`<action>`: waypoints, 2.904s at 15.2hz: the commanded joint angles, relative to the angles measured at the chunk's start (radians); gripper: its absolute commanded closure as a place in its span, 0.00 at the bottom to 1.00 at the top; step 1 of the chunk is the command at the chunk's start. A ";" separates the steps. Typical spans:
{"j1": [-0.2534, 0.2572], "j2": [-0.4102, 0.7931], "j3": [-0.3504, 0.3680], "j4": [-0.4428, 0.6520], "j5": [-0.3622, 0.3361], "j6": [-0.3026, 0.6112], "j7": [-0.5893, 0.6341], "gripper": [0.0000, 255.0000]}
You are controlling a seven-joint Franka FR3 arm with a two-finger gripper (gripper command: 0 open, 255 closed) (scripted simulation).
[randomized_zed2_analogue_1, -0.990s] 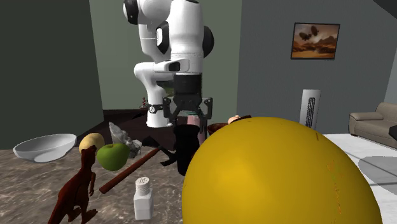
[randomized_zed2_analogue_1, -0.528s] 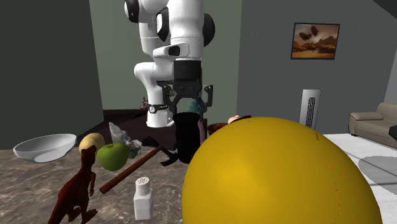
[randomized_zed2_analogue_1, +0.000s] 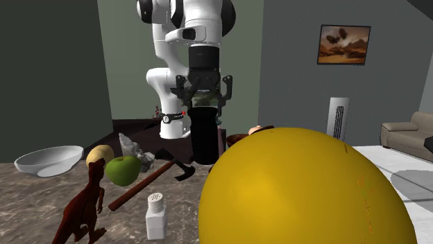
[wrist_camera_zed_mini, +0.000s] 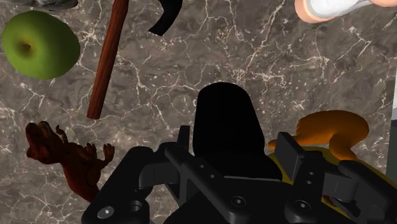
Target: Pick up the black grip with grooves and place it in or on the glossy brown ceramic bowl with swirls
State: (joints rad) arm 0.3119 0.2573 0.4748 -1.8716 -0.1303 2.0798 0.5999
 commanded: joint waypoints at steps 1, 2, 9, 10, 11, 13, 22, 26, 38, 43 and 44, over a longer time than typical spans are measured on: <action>-0.002 -0.012 0.002 0.013 0.007 -0.023 -0.004 1.00; -0.002 -0.017 0.003 0.020 0.010 -0.035 -0.006 1.00; -0.002 -0.070 0.016 0.032 0.038 -0.093 -0.007 1.00; 0.003 -0.098 0.024 0.003 0.051 -0.090 0.002 1.00; 0.007 -0.125 0.032 -0.024 0.064 -0.087 0.011 1.00; 0.018 -0.179 0.049 -0.075 0.092 -0.083 0.030 1.00; 0.094 -0.397 0.122 -0.241 0.223 -0.101 0.121 1.00; 0.139 -0.477 0.156 -0.284 0.278 -0.123 0.173 1.00; 0.244 -0.597 0.257 -0.343 0.382 -0.147 0.325 1.00; 0.242 -0.574 0.276 -0.394 0.379 -0.077 0.331 1.00; 0.241 -0.574 0.275 -0.377 0.377 -0.092 0.334 1.00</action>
State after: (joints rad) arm 0.5529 -0.3160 0.7501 -2.2488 0.2462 1.9875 0.9339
